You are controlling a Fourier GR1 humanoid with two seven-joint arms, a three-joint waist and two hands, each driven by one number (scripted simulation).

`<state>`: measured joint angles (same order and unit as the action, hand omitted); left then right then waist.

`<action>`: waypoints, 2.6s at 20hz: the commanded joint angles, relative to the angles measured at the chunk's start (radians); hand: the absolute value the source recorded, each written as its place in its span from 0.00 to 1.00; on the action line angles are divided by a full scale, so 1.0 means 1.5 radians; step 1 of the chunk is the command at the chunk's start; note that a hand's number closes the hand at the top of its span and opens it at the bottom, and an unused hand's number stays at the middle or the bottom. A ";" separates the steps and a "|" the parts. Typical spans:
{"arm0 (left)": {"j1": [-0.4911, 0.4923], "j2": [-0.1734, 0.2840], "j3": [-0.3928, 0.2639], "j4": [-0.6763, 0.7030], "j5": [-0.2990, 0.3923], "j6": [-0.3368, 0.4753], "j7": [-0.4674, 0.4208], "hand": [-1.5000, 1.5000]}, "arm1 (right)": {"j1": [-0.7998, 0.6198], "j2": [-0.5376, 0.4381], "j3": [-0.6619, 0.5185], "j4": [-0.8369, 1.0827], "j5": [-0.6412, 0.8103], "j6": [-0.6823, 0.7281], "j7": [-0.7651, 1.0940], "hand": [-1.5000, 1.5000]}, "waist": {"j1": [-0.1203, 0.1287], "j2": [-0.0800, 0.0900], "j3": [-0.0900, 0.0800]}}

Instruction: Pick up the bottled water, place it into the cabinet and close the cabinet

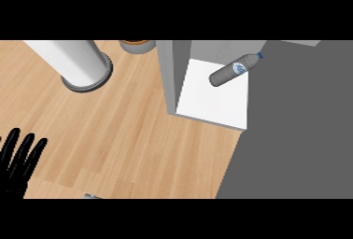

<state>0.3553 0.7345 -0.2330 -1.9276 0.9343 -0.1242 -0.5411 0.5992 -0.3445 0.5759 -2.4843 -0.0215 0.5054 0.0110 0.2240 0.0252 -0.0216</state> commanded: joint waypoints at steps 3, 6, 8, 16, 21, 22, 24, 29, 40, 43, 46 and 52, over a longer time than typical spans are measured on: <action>-0.009 0.018 0.012 0.008 0.008 -0.019 0.010 0.00 | -0.111 -0.041 0.081 -0.019 0.037 0.069 0.070 1.00 | 0.025 0.003 -0.005; -0.007 0.018 0.012 0.011 0.015 -0.021 0.015 0.00 | -0.143 -0.025 0.091 -0.012 0.022 0.058 0.083 1.00 | 0.020 0.003 -0.005; -0.007 0.023 0.021 0.016 0.015 -0.029 0.009 0.00 | -0.157 -0.025 0.087 -0.002 0.021 0.053 0.102 1.00 | 0.020 0.001 -0.006; -0.004 0.030 0.029 0.018 0.025 -0.041 0.014 0.00 | -0.228 -0.015 0.082 0.011 0.002 0.051 0.143 1.00 | 0.020 0.001 -0.006; -0.006 0.034 0.041 0.025 0.033 -0.048 0.013 0.00 | -0.235 0.009 0.072 0.025 -0.024 0.038 0.150 1.00 | 0.015 0.007 -0.005; -0.007 0.034 0.042 0.027 0.031 -0.047 0.012 0.00 | -0.233 0.014 0.074 0.034 -0.029 0.037 0.149 1.00 | 0.014 0.011 -0.005; -0.008 0.036 0.043 0.030 0.035 -0.053 0.014 0.00 | -0.226 0.014 0.079 0.047 -0.047 0.046 0.148 1.00 | 0.022 0.018 -0.005; -0.023 0.043 0.055 0.029 0.038 -0.062 0.012 0.00 | -0.223 0.016 0.090 0.076 -0.111 0.069 0.137 1.00 | 0.038 0.031 -0.003; -0.022 0.048 0.061 0.037 0.050 -0.074 0.019 0.00 | -0.319 0.057 0.001 0.128 -0.135 0.027 0.183 1.00 | 0.027 0.022 -0.001; -0.014 0.051 0.067 0.047 0.053 -0.080 0.018 0.00 | -0.380 0.066 -0.015 0.161 -0.120 0.019 0.228 1.00 | 0.025 0.015 -0.002; -0.016 0.052 0.068 0.045 0.057 -0.078 0.023 0.00 | -0.447 0.082 -0.031 0.203 -0.118 0.012 0.269 1.00 | 0.024 0.013 -0.001; -0.019 0.056 0.081 0.061 0.062 -0.087 0.020 0.00 | -0.576 0.145 -0.056 0.323 -0.116 -0.024 0.339 1.00 | 0.014 0.011 0.003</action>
<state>0.3296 0.8093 -0.1253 -1.8464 1.0233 -0.2487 -0.5122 -0.1438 -0.2126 0.5056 -2.1260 -0.2389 0.5625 0.4274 0.2525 0.0419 -0.0210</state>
